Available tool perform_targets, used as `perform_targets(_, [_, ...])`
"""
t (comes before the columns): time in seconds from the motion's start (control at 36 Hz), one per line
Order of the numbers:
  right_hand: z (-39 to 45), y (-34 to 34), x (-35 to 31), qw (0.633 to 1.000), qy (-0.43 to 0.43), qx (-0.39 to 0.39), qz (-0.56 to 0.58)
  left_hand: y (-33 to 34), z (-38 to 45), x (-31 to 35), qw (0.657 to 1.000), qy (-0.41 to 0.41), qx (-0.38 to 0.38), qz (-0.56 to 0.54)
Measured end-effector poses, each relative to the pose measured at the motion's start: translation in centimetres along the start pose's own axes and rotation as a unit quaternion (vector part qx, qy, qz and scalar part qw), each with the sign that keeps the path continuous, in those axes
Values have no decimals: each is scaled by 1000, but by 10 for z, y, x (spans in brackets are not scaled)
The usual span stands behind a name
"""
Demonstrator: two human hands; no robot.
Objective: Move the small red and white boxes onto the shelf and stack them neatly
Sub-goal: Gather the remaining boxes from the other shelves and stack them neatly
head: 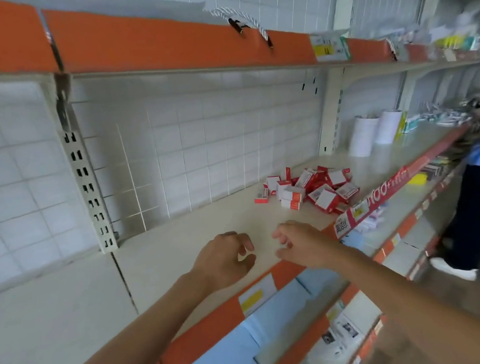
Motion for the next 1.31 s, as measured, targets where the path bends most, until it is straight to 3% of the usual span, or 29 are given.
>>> perform_targets(0.31, [87,-22,92,999,27,-17,-33,28,96,10,999,-20,-34,10])
perform_targets(0.58, [155,-46,148,996,34,1,-84,33,118,12,995,-99,-1,32])
perform_targets(0.75, [169,-34,158,995,-25,-50,-88,35,120,17,986,-158,29,41])
perform_targets(0.92, [156,-28,109,981,-191,-14,-40,42,88,17,966,-244,70,41])
perform_targets(1.31, [88,60,-86,894,-424,-140,46,-16,-124,14,862,-465,176,98])
Point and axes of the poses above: each hand's wrist, its own z-axis towards the middle knuckle, its own y-axis out of the palm, x = y × z, the point moved 4 cm from there along z, towards the middle knuckle, and after that the axes turned 1 degree about x, right-handed, at the moved point
